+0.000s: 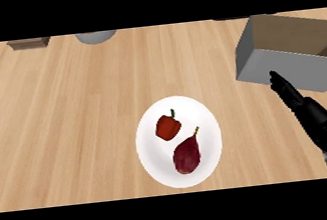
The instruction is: Pick the pear from the plate and place it in the cardboard box
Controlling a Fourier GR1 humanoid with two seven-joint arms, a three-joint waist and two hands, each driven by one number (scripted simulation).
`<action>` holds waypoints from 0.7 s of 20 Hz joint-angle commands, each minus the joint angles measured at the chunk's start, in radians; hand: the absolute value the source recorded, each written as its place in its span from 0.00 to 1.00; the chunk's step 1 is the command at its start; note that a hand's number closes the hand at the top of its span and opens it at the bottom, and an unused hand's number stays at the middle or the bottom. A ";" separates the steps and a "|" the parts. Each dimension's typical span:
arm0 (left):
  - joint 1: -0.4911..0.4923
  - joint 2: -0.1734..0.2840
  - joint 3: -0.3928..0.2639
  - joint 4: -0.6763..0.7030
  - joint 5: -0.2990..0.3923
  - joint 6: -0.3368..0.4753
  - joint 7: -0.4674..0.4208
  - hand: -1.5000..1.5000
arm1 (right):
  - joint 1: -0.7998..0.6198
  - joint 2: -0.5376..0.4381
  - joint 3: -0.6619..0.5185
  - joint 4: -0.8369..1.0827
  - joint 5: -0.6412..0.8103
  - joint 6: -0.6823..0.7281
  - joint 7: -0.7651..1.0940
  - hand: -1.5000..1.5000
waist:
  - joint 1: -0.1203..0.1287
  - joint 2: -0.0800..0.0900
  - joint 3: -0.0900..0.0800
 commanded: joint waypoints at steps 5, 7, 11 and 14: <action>-0.003 -0.057 -0.111 -0.136 -0.019 -0.114 -0.186 0.50 | -0.117 -0.021 -0.160 -0.238 0.095 -0.321 0.236 0.00 | -0.023 -0.009 -0.001; -0.006 -0.100 -0.157 -0.158 -0.013 -0.126 -0.181 0.50 | -0.060 -0.207 -0.088 -0.181 0.257 -0.265 0.346 0.00 | -0.051 -0.010 -0.013; 0.025 -0.136 -0.197 -0.176 -0.028 -0.145 -0.241 0.50 | 0.051 -0.135 -0.017 -0.438 0.399 -0.455 0.535 0.00 | -0.030 0.002 0.004; 0.048 -0.148 -0.220 -0.200 -0.047 -0.141 -0.231 0.50 | 0.058 -0.219 0.071 -0.579 0.542 -0.385 0.658 0.00 | -0.008 0.005 0.004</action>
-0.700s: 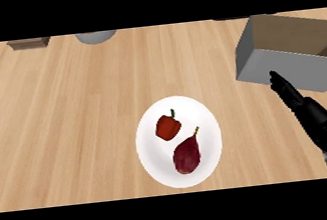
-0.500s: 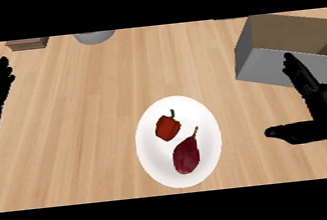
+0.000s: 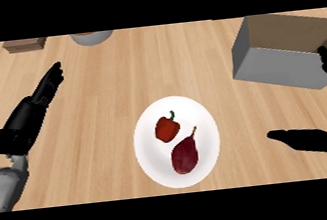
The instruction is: Pick the pear from the plate and place it in the cardboard box
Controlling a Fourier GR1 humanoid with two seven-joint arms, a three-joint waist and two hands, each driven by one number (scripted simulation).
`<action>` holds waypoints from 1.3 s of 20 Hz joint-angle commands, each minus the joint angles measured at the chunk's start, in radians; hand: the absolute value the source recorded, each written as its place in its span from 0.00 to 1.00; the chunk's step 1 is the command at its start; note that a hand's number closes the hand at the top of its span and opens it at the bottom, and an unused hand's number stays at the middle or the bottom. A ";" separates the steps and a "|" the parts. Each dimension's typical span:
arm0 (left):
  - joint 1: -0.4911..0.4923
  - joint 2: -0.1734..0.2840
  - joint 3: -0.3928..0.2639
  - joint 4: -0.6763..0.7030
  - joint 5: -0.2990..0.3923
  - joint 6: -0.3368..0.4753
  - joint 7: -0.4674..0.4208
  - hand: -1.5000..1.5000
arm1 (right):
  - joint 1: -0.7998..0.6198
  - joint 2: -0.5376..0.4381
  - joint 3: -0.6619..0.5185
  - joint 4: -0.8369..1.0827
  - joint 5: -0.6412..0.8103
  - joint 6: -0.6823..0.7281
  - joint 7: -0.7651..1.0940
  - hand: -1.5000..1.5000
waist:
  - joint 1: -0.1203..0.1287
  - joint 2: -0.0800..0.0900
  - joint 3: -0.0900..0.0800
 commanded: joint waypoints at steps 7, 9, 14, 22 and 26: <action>-0.023 -0.033 -0.023 -0.017 -0.012 -0.045 -0.025 0.50 | -0.112 -0.076 0.252 -0.210 0.316 0.254 0.429 0.00 | 0.057 0.017 0.004; -0.020 -0.039 -0.027 -0.017 -0.018 -0.040 -0.039 0.50 | -0.164 -0.097 0.292 -0.221 0.292 0.374 0.536 0.00 | 0.066 0.018 0.002; -0.055 -0.058 -0.054 0.000 -0.033 -0.057 -0.026 0.50 | -0.356 -0.001 0.372 -0.128 0.154 0.602 0.693 0.00 | 0.095 0.028 0.002; -0.038 -0.089 -0.052 0.020 -0.043 -0.042 -0.035 0.50 | -0.535 0.230 0.517 0.014 0.102 0.730 0.949 0.00 | 0.076 0.018 0.002; 0.004 -0.017 -0.004 -0.006 -0.008 -0.101 -0.061 0.50 | -0.614 0.336 0.524 0.139 0.067 0.734 1.027 0.00 | 0.094 0.013 0.001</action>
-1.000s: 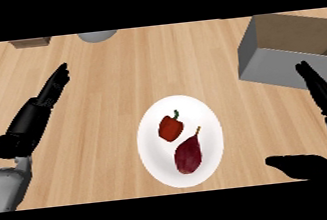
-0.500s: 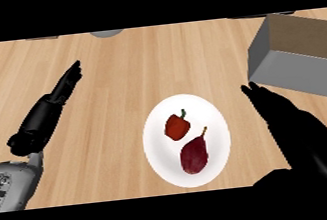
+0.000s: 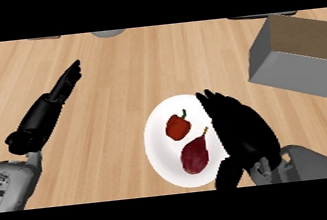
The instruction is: Pick the pear from the plate and place it in the cardboard box
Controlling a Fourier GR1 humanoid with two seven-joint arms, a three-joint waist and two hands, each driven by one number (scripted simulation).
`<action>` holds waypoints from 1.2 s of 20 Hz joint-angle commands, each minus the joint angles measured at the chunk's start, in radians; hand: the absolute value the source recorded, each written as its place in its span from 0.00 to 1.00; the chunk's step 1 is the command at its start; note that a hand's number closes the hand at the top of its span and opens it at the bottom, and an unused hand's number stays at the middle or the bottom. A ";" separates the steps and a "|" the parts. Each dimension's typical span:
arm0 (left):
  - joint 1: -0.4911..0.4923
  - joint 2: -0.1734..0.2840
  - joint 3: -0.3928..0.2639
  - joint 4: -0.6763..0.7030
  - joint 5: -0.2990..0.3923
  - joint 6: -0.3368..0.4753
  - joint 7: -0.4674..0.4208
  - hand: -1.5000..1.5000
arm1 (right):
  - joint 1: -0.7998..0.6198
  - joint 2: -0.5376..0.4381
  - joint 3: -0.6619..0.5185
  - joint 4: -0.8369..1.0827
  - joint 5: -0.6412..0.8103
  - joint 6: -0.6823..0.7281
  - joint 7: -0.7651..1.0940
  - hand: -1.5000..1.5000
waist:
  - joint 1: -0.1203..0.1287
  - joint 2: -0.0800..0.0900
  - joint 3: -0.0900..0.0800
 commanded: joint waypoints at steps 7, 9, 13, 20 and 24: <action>0.001 -0.015 0.015 0.040 -0.022 0.001 -0.032 0.50 | -0.135 0.252 0.023 0.261 -0.045 0.079 0.277 0.00 | -0.032 0.000 0.003; 0.010 -0.020 0.024 0.043 -0.027 0.016 -0.034 0.50 | -0.114 0.260 0.048 0.257 -0.022 0.078 0.287 0.00 | -0.044 -0.006 0.003; 0.034 -0.003 0.032 -0.006 -0.017 0.001 -0.008 0.50 | -0.151 0.264 0.052 0.337 0.015 0.100 0.286 0.00 | -0.036 -0.006 0.004; 0.016 -0.026 0.041 0.038 -0.038 0.003 -0.035 0.50 | -0.156 0.371 0.076 0.493 0.096 0.061 0.242 0.00 | -0.039 -0.001 0.004; 0.035 -0.030 0.039 0.004 -0.039 0.000 -0.012 0.50 | -0.121 0.349 0.077 0.492 0.105 0.096 0.239 0.00 | -0.045 -0.004 0.005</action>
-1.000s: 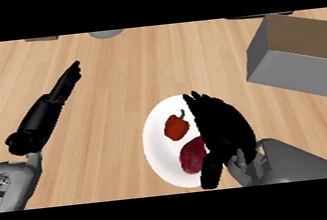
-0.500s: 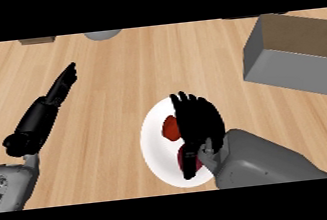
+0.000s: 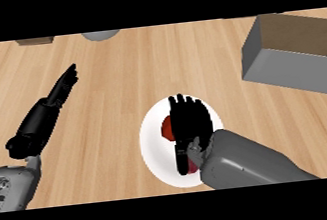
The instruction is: Pick the pear from the plate and place it in the cardboard box
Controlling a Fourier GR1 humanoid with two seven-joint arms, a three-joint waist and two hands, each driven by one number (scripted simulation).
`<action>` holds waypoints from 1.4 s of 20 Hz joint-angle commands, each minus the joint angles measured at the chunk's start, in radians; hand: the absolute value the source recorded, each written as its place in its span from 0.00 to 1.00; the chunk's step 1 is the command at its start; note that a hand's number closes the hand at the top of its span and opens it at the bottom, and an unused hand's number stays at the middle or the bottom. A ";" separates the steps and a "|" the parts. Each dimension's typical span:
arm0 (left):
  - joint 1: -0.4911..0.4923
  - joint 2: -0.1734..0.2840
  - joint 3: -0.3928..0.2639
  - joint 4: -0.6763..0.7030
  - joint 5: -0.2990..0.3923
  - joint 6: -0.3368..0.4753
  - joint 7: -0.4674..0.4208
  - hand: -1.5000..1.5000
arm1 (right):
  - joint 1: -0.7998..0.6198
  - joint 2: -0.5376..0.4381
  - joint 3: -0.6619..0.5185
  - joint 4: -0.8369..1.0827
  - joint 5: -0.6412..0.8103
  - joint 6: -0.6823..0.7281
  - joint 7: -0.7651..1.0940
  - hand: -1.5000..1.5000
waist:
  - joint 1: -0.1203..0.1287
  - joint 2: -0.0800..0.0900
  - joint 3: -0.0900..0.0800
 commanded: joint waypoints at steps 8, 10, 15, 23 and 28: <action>0.006 0.016 0.034 -0.038 0.008 -0.038 0.053 0.50 | 0.051 0.040 -0.015 -0.013 0.054 0.082 0.214 0.00 | -0.008 -0.002 0.001; 0.004 -0.004 0.035 -0.056 0.002 -0.027 0.059 0.50 | 0.086 0.062 0.003 0.068 0.094 0.040 0.131 0.00 | -0.002 0.001 0.001; 0.029 -0.036 0.022 -0.006 -0.046 -0.017 -0.018 0.50 | 0.087 0.072 -0.039 0.096 0.102 0.073 0.100 0.00 | -0.002 0.003 0.001; 0.035 -0.042 0.040 -0.048 -0.025 -0.045 0.031 0.50 | 0.121 0.062 -0.067 0.158 0.170 0.077 0.073 0.00 | -0.001 0.002 0.001; 0.014 -0.066 0.042 -0.014 -0.056 -0.038 0.032 0.50 | 0.137 0.163 -0.084 0.203 0.209 0.063 0.087 0.00 | -0.001 0.002 0.001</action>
